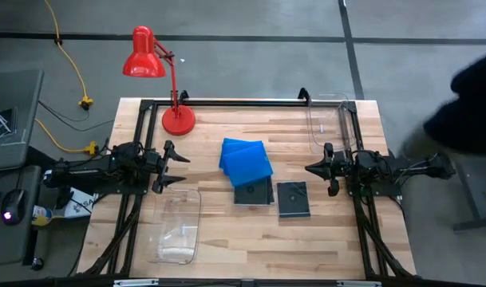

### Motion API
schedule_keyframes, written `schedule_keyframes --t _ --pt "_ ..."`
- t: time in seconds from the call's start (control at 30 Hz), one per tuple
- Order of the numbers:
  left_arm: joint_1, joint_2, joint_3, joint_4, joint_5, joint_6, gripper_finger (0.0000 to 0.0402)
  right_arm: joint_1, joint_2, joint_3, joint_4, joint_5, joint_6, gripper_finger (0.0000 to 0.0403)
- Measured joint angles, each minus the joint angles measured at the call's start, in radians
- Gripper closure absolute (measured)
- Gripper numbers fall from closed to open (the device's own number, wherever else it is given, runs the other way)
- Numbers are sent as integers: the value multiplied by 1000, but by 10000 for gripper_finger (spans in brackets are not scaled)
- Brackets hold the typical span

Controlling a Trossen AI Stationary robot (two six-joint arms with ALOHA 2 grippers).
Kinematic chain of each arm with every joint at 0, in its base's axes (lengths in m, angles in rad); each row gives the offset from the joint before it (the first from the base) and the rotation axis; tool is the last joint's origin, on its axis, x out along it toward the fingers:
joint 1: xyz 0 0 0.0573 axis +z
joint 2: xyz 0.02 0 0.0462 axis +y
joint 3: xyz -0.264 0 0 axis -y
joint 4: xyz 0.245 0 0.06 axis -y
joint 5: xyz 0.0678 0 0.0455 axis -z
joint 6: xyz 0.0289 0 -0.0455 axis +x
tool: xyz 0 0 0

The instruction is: Pick & place jewel cases by type

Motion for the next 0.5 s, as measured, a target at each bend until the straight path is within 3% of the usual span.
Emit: schedule_keyframes --t 0.5 --pt "0 0 0 -2 -69 0 110 0 0 0 0 0 0 402"
